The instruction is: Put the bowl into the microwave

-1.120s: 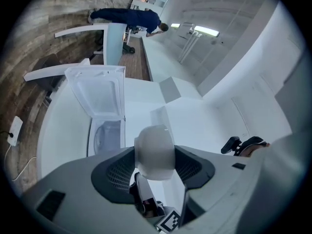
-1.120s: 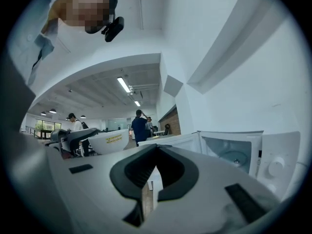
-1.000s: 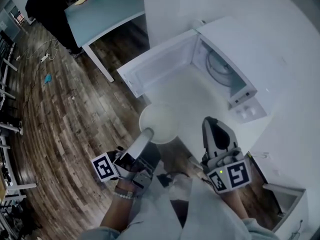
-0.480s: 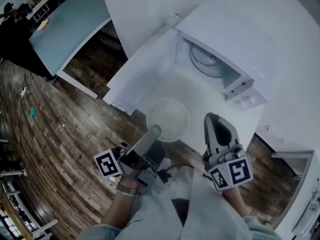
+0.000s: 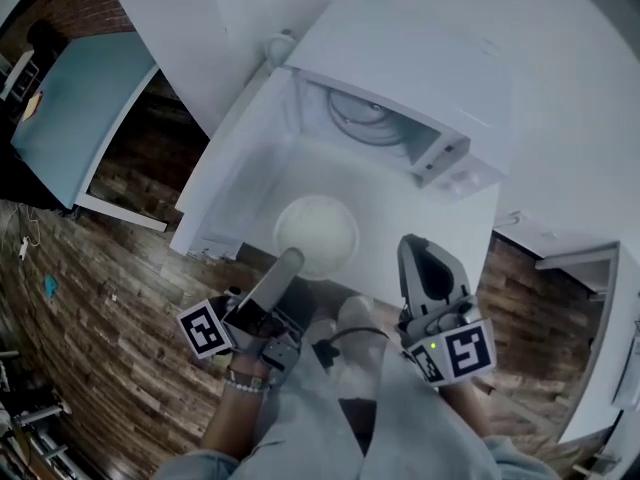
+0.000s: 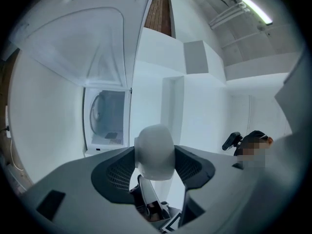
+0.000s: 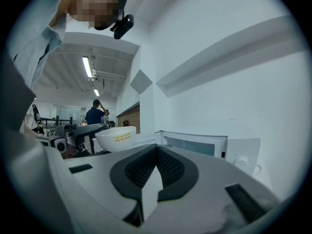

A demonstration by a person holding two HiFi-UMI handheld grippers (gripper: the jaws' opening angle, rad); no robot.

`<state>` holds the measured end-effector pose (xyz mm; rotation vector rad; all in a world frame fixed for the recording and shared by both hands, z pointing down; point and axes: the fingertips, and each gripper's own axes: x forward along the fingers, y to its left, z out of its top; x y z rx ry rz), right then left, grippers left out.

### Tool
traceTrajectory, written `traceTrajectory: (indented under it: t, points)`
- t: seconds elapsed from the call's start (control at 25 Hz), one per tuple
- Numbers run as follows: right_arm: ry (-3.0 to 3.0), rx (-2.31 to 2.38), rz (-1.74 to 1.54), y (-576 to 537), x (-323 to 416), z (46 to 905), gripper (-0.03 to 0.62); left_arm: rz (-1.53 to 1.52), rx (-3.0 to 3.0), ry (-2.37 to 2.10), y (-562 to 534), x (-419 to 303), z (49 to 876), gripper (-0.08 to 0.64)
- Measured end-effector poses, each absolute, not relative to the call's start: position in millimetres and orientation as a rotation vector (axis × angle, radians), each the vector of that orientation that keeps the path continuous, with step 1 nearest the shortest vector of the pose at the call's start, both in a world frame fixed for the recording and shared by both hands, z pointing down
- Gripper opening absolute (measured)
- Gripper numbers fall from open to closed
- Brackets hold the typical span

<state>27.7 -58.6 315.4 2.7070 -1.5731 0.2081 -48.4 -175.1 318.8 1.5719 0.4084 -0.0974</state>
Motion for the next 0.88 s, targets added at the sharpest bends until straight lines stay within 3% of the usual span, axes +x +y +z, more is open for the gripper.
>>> traceTrajectory:
  t: [0.88]
  points:
    - [-1.635, 2.693, 0.162, -44.9, 112.7, 307.1, 0.003, -0.153, 1.541, 0.380, -156.2, 34.2, 306.7, 0.242]
